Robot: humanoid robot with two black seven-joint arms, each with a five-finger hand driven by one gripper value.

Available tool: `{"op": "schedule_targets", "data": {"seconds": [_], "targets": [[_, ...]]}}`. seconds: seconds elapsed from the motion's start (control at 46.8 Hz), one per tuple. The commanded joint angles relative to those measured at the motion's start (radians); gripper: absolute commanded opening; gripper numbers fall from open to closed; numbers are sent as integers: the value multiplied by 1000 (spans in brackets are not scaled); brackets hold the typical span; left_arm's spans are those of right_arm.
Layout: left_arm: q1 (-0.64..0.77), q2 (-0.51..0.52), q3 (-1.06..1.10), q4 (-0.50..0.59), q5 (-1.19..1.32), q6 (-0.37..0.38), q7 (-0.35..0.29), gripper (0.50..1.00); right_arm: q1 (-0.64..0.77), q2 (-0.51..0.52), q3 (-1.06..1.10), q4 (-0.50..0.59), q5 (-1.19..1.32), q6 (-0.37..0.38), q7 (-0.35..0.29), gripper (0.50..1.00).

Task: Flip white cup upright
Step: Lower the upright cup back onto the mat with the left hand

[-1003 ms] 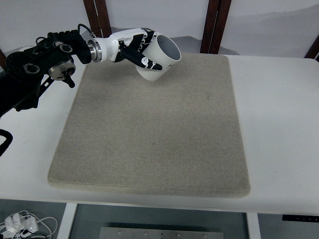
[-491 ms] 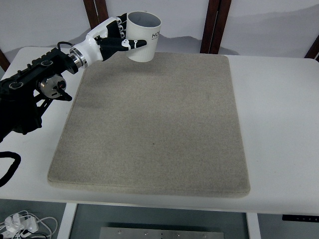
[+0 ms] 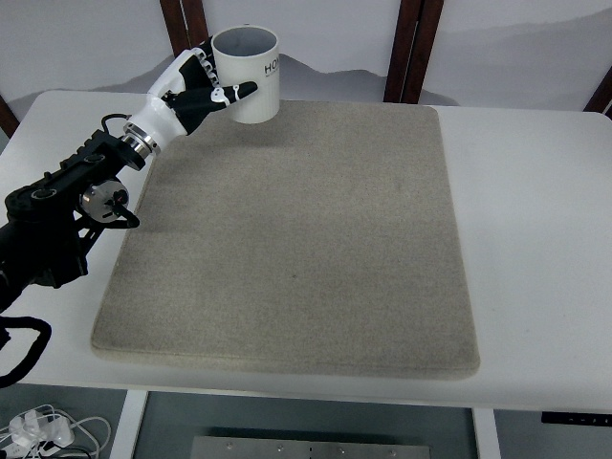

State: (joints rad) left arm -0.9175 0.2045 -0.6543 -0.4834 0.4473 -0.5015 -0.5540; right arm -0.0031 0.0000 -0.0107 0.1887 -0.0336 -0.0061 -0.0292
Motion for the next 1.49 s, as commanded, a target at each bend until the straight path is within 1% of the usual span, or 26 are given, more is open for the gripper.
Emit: {"op": "schedule_targets", "data": {"seconds": [0.0, 0.235, 0.32, 0.64, 0.897, 0.939, 1.025, 1.11, 1.174, 1.238, 1.388, 1.473], "targets": [[14, -10, 2, 2, 5, 0, -26, 677, 0, 0, 0, 0, 0, 0, 0, 952], [31, -31, 8, 17, 34, 5, -35, 677, 0, 0, 0, 0, 0, 0, 0, 952], [32, -37, 22, 40, 48, 6, -57, 677, 0, 0, 0, 0, 0, 0, 0, 952], [37, -40, 148, 83, 56, 11, -57, 683, 0, 0, 0, 0, 0, 0, 0, 952], [37, -40, 205, 103, 56, 14, -57, 701, 0, 0, 0, 0, 0, 0, 0, 952], [37, -40, 206, 103, 57, 17, -57, 713, 0, 0, 0, 0, 0, 0, 0, 952], [39, -42, 211, 103, 62, 35, -57, 763, 0, 0, 0, 0, 0, 0, 0, 952], [39, -42, 220, 103, 62, 55, -57, 773, 0, 0, 0, 0, 0, 0, 0, 952], [37, -43, 235, 103, 62, 61, -57, 797, 0, 0, 0, 0, 0, 0, 0, 952], [39, -43, 245, 103, 62, 64, -57, 808, 0, 0, 0, 0, 0, 0, 0, 952], [39, -43, 245, 103, 62, 67, -57, 853, 0, 0, 0, 0, 0, 0, 0, 952], [39, -43, 245, 103, 62, 67, -57, 896, 0, 0, 0, 0, 0, 0, 0, 952]]}}
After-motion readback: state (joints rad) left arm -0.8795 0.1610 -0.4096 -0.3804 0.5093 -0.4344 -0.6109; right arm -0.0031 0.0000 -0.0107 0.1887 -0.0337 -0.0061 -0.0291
